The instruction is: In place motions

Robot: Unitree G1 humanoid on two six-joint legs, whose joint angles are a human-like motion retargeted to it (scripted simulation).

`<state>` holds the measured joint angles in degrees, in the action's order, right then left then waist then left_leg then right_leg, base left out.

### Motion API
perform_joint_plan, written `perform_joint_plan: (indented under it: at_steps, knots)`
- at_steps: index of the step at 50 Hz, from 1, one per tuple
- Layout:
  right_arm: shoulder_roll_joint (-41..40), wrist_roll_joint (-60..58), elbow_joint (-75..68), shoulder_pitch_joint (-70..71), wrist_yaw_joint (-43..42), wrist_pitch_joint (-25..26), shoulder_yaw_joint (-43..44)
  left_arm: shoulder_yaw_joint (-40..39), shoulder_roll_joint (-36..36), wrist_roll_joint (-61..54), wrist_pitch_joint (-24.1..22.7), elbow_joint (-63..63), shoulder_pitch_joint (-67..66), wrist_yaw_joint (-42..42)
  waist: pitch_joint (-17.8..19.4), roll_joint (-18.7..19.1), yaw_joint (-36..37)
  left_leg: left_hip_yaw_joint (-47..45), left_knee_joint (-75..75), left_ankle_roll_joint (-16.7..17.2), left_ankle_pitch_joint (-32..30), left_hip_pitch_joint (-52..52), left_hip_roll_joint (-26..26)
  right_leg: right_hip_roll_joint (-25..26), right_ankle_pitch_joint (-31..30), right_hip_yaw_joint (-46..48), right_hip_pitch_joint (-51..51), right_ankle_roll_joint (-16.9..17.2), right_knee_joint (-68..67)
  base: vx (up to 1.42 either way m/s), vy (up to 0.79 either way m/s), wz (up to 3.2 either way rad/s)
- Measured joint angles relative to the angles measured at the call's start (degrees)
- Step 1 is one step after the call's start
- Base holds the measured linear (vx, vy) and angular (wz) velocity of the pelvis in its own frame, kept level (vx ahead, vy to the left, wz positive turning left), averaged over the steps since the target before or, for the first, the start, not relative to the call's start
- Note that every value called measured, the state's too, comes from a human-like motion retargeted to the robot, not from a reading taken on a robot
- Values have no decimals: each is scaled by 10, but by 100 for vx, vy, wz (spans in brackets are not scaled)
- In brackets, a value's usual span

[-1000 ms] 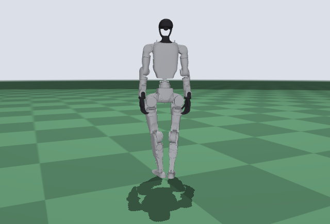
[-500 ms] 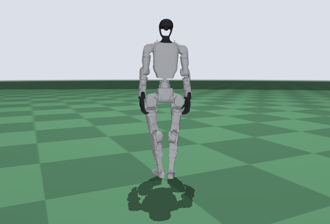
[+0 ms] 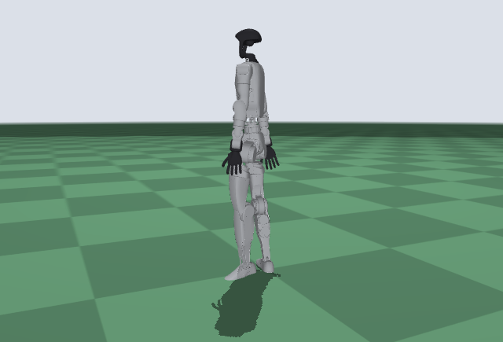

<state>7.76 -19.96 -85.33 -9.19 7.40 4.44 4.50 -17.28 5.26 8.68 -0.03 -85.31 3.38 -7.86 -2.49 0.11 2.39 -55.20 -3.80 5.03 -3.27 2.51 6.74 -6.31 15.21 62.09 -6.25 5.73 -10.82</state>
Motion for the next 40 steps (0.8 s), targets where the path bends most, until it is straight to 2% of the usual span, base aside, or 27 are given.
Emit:
perform_joint_plan:
  at_steps: [3, 5, 7, 8, 10, 12, 15, 17, 18, 19, 20, 24, 26, 30, 32, 34, 38, 40]
  knots:
    - [10, 0, -10, 0, -6, 16, 4, -14, -1, -11, -2, -3, -6, -2, 2, 6, 10, 62, 6, -20, 3, 12, -17, 6, -38, 23, -29, -19, 4, 16, 24, 221]
    - [15, -4, -5, 0, -13, 13, 11, -10, 2, -23, -5, -5, -5, -3, 8, 27, 8, 106, 13, -35, -2, 14, -12, 5, -89, 5, -41, -52, -30, 18, 23, 203]
    - [17, -17, 5, -6, -21, 9, 22, -9, 6, -22, -4, -12, -6, 0, 1, 55, -20, 168, 13, -44, -8, 29, 2, -2, -108, -51, -23, -86, -96, 28, 15, 235]
    - [18, -20, 9, -9, -26, 8, 22, -12, 9, -20, -2, -16, -7, 1, -6, 61, -34, 193, 12, -49, -10, 40, 2, -10, -97, -107, 6, -77, -137, 29, 8, 223]
    - [14, -9, 12, -7, -35, 7, 16, -20, 17, -17, 2, -22, -6, 3, -17, 68, -75, 245, 17, -59, -20, 64, -4, 10, -35, -280, 113, -27, -223, 16, -2, 237]
    - [5, 12, 19, 6, -30, 4, 15, -23, 23, -22, 1, -20, 4, 6, 15, 75, -138, 315, 24, -68, -33, 66, -14, 72, -6, -376, 150, 1, -205, -2, -6, 279]
    - [-9, 20, 34, 22, -4, -10, 12, -19, 37, -33, 0, -11, 20, 5, 48, 51, -185, 342, 24, -77, -37, 61, -44, 103, -21, -431, 152, -46, -82, -4, -9, 164]
    - [-15, 12, 36, 20, 8, -16, 5, -10, 46, -29, 4, -14, 36, 4, 57, 33, -212, 357, 16, -79, -32, 54, -65, 113, -72, -485, 155, -83, -17, 9, -9, 127]
    - [-16, 9, 35, 17, 9, -16, 1, -8, 48, -22, 6, -17, 45, 4, 61, 21, -209, 357, 10, -80, -26, 47, -74, 129, -92, -551, 150, -99, -2, 12, -5, 44]
    - [-16, 4, 33, 12, 9, -14, 0, 0, 48, -18, 7, -19, 55, 2, 64, 12, -192, 349, 2, -81, -20, 42, -79, 111, -95, -514, 138, -106, 0, 13, -2, -30]
    - [-17, -1, 30, 8, 7, -11, 0, 11, 48, -13, 7, -22, 65, -2, 66, 5, -167, 338, -6, -83, -13, 40, -82, 75, -88, -426, 122, -107, -6, 12, -2, 5]
    - [-31, -39, 31, -17, 9, 6, 44, 95, 22, -18, 0, -7, 79, -8, 50, 7, -119, 339, -24, -84, -1, 49, -77, 75, -82, -454, 136, -88, -22, 8, -8, 4]
    - [-38, -60, 36, -19, 0, 2, 49, 116, 19, -30, -9, 7, 77, -12, 49, 7, -142, 337, -23, -84, 2, 49, -75, 81, -78, -455, 142, -94, -18, -6, -8, -23]
    - [-31, -71, 41, -8, -3, -9, 25, 103, 14, -33, -13, 12, 71, -14, 46, 27, -213, 291, -24, -77, 14, 56, -42, 93, -38, -467, 166, -110, -21, -16, -3, -139]
    - [-24, -68, 45, 6, 7, -6, 19, 90, 14, -36, -11, 4, 72, -17, 49, 33, -232, 248, -26, -72, 25, 55, -23, 89, -16, -445, 168, -116, -14, -32, -4, -266]
    - [-16, -52, 47, 26, 8, -7, 13, 76, 14, -42, -9, -3, 71, -20, 50, 39, -243, 190, -24, -64, 37, 48, -5, 71, 10, -375, 160, -108, -6, -34, 3, -343]
    - [3, 5, 41, 74, -3, -12, -13, 34, 11, -43, -9, -8, 51, -20, 32, 44, -218, -12, -11, -35, 59, 8, 22, 18, 45, -175, 128, -71, -7, -25, 5, -454]
    - [9, 21, 39, 104, -5, -11, -31, 5, 10, -37, -11, -7, 34, -15, 24, 35, -201, -96, 0, -21, 66, -16, 14, 5, 35, -131, 120, -61, -9, -21, 1, -463]
